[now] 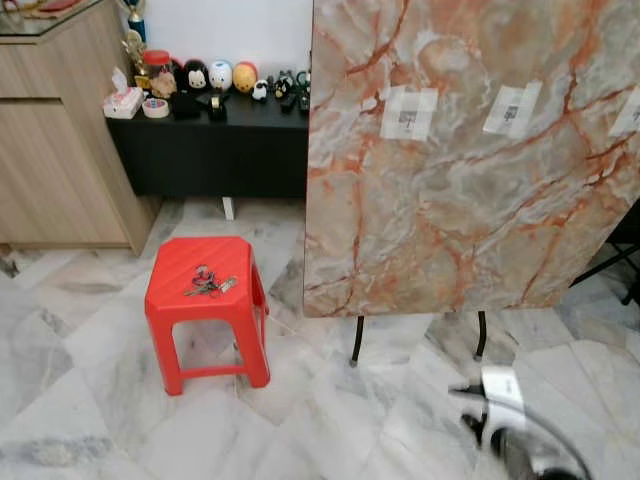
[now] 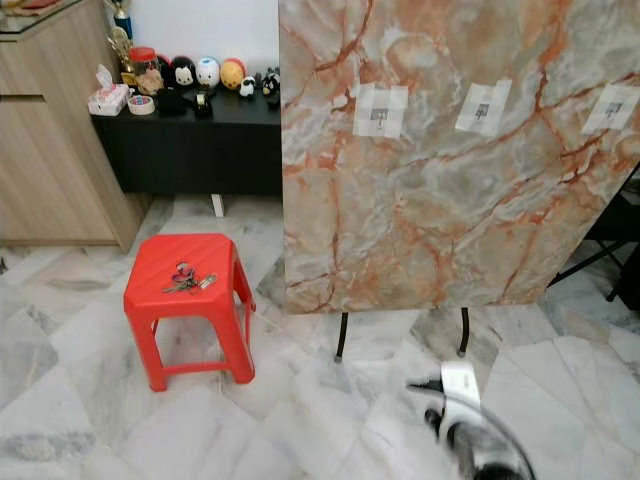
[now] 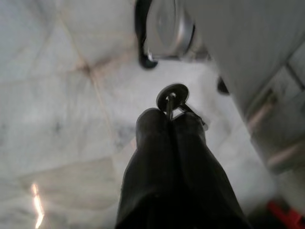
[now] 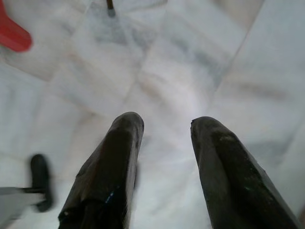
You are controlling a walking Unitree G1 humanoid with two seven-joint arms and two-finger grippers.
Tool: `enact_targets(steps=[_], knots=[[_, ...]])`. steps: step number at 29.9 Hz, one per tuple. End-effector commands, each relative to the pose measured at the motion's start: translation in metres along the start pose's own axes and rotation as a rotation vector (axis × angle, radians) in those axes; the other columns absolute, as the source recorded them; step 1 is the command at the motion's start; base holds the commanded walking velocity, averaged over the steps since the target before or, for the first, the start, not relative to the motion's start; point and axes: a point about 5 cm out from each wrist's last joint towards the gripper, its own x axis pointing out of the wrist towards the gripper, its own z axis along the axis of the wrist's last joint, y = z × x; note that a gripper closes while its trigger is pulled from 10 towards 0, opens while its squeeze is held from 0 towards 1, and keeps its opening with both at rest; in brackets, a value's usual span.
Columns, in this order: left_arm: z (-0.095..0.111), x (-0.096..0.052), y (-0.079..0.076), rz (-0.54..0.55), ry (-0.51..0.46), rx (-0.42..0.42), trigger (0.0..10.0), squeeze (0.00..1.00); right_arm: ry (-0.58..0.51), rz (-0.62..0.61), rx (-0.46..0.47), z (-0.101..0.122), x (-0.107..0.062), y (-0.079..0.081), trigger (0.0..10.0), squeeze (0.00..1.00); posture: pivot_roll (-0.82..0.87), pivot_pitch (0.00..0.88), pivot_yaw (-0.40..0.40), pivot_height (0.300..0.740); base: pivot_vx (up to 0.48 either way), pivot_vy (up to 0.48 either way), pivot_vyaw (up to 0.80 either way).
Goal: Hang keys on a hook
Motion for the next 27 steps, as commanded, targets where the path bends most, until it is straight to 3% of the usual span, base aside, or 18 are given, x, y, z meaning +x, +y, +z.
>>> enact_targets(steps=[1,3,4,6,8,9,10,11,12,14,15,18,19,21,24,25,26,27], knots=[[0.013,-0.001,0.006,0.008,-0.088,-0.125,10.0,0.0,0.031,-0.058,-0.031,-0.011,-0.002,-0.01,10.0,0.0,0.05,0.0,-0.054,0.74,0.0,0.0,0.0],[0.033,-0.006,0.019,0.12,-0.212,-0.061,10.0,0.0,0.17,-0.065,-0.153,-0.05,-0.005,-0.011,10.0,0.0,0.07,0.0,-0.057,0.74,0.0,0.0,0.0],[0.033,-0.006,0.019,0.12,-0.212,-0.061,10.0,0.0,0.17,-0.065,-0.153,-0.05,-0.005,-0.011,10.0,0.0,0.07,0.0,-0.057,0.74,0.0,0.0,0.0],[0.064,-0.011,0.023,0.141,-0.391,-0.177,10.0,0.0,0.205,-0.065,-0.165,-0.064,-0.006,-0.01,10.0,0.0,0.09,0.0,-0.06,0.74,0.0,0.0,0.0],[0.1,-0.019,0.015,-0.026,-0.58,-0.326,10.0,0.0,0.2,-0.043,-0.146,-0.066,-0.006,-0.004,10.0,0.0,0.09,0.0,-0.057,0.74,0.0,0.0,0.0],[0.105,-0.021,0.014,-0.056,-0.604,-0.337,10.0,0.0,0.2,-0.039,-0.143,-0.067,-0.005,-0.003,10.0,0.0,0.08,0.0,-0.052,0.74,0.0,0.0,0.0],[0.124,-0.028,0.01,-0.129,-0.68,-0.293,10.0,0.0,0.202,-0.023,-0.153,-0.068,-0.005,0.004,10.0,0.0,0.07,0.0,-0.041,0.74,0.0,0.0,0.0],[0.124,-0.028,0.01,-0.129,-0.68,-0.293,10.0,0.0,0.202,-0.023,-0.153,-0.068,-0.005,0.004,10.0,0.0,0.07,0.0,-0.041,0.74,0.0,0.0,0.0],[0.138,-0.035,0.008,-0.113,-0.723,-0.161,10.0,0.0,0.198,-0.022,-0.134,-0.067,-0.004,0.008,10.0,0.0,0.06,0.0,-0.039,0.74,0.0,0.0,0.0],[0.151,-0.041,0.002,-0.107,-0.763,-0.048,10.0,0.0,0.189,-0.028,-0.136,-0.065,-0.003,0.009,10.0,0.0,0.06,0.0,-0.037,0.74,0.0,0.0,0.0],[0.17,-0.054,-0.006,-0.11,-0.872,0.03,10.0,0.0,0.178,-0.027,-0.176,-0.062,-0.003,0.01,10.0,0.0,0.07,0.0,-0.038,0.74,0.0,0.0,0.0],[0.191,-0.074,-0.018,-0.158,-0.997,0.084,10.0,0.0,0.17,-0.03,-0.267,-0.06,-0.002,0.011,10.0,0.0,0.08,0.0,-0.04,0.74,0.0,0.0,0.0],[0.203,-0.088,-0.03,-0.203,-1.058,0.162,10.0,0.0,0.154,-0.031,-0.27,-0.057,-0.002,0.013,10.0,0.0,0.09,0.0,-0.044,0.74,0.0,0.0,0.0],[0.215,-0.106,-0.048,-0.26,-1.141,0.225,10.0,0.0,0.139,-0.057,-0.241,-0.054,-0.001,0.012,10.0,0.0,0.1,0.0,-0.05,0.74,0.0,0.0,0.0],[0.221,-0.117,-0.06,-0.289,-1.19,0.232,10.0,0.0,0.136,-0.065,-0.231,-0.053,-0.001,0.012,10.0,0.0,0.1,0.0,-0.047,0.74,0.0,0.0,0.0],[0.225,-0.127,-0.073,-0.34,-1.229,0.222,10.0,0.0,0.135,-0.06,-0.23,-0.053,-0.001,0.014,10.0,0.0,0.09,0.0,-0.048,0.74,0.0,0.0,0.0],[0.225,-0.127,-0.073,-0.34,-1.229,0.222,10.0,0.0,0.135,-0.06,-0.23,-0.053,-0.001,0.014,10.0,0.0,0.09,0.0,-0.048,0.74,0.0,0.0,0.0],[0.225,-0.137,-0.092,-0.428,-1.235,0.252,10.0,0.0,0.138,-0.044,-0.254,-0.053,-0.001,0.016,10.0,0.0,0.1,0.0,-0.047,0.74,0.0,0.0,0.0]])
